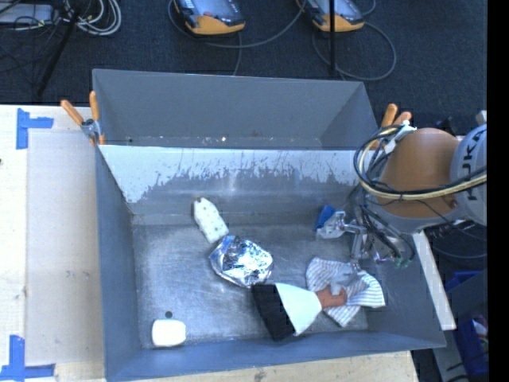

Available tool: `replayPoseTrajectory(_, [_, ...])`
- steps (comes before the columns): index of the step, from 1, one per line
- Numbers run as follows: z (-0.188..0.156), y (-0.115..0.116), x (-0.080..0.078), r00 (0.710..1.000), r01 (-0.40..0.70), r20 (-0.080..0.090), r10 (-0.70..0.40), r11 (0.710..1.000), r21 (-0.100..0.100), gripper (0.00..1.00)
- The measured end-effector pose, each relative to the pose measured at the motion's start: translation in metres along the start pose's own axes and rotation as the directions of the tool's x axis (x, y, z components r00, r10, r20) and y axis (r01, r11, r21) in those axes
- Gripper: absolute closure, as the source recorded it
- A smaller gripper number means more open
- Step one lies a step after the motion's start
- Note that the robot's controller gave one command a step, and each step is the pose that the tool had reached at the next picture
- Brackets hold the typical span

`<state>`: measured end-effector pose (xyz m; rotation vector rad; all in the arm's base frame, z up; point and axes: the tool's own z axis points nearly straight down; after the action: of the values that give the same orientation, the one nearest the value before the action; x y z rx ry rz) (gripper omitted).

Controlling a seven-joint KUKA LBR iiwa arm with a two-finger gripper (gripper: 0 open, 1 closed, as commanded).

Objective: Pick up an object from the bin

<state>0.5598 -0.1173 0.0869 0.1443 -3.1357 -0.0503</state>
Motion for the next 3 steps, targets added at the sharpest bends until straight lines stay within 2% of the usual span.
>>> replayPoseTrajectory(1, [0.0,0.0,0.0001,1.0,0.003,0.0,-0.003,1.0,0.002,1.0])
replayPoseTrajectory(3, [-0.0015,0.0014,0.0003,1.0,0.003,-0.003,-0.003,1.0,0.003,1.0])
